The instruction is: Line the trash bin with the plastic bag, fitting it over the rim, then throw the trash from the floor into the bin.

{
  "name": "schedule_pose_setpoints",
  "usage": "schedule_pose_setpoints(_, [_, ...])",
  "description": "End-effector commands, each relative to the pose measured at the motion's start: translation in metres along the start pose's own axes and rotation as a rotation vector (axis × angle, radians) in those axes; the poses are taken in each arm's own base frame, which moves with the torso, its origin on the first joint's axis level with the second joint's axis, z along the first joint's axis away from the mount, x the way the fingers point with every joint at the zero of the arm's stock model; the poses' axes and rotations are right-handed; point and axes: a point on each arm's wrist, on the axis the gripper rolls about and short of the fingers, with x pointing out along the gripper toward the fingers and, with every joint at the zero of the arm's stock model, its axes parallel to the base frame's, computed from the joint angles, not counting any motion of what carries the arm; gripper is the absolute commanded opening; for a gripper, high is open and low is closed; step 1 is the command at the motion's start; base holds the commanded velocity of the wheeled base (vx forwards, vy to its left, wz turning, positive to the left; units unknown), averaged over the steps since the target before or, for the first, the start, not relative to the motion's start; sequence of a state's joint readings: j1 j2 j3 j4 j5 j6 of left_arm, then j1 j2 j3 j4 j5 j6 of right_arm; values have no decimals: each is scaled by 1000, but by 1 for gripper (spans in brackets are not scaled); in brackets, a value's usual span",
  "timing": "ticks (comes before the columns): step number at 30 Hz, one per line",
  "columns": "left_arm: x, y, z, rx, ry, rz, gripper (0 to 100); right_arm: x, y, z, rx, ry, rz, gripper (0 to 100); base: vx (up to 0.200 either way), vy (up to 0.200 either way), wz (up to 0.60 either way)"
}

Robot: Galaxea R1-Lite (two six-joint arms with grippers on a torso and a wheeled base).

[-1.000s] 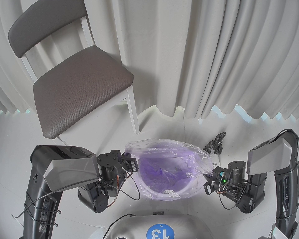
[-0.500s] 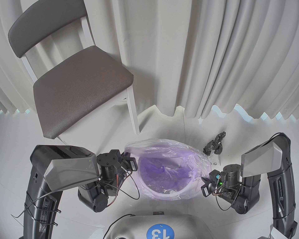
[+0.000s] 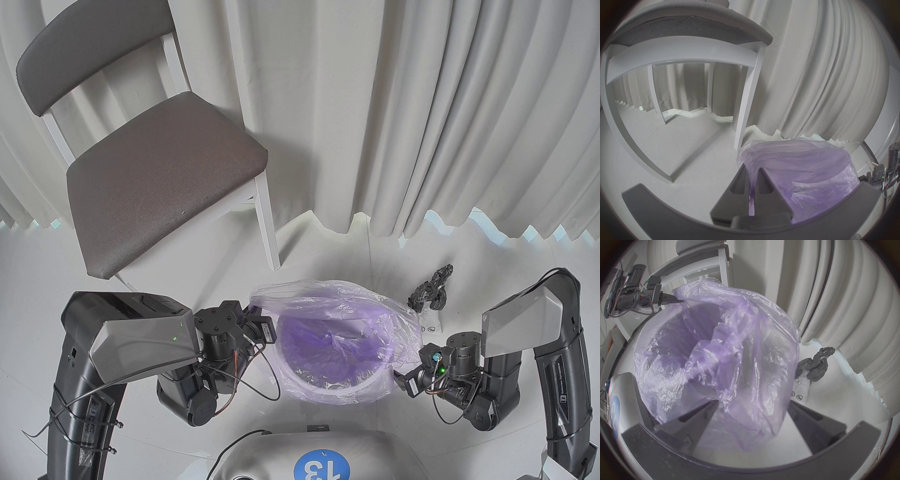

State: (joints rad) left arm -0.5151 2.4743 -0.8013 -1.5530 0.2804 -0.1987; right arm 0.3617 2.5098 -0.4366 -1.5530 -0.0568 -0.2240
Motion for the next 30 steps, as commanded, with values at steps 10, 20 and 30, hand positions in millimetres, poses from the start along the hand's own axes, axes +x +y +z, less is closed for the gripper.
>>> schedule_pose_setpoints(10, [0, 0, -1, -4, -10, -2, 0, -22, -20, 0, -64, 14, -14, 100, 0, 0, 0])
schedule_pose_setpoints(20, [4, 1, -8, 0, -2, 1, 0, -54, -42, 9, -114, -18, 9, 100, 0, 0, 0])
schedule_pose_setpoints(30, [3, 3, -6, -2, -2, 0, 100, -63, -40, 19, -120, -54, 13, 100, 0, 0, 0])
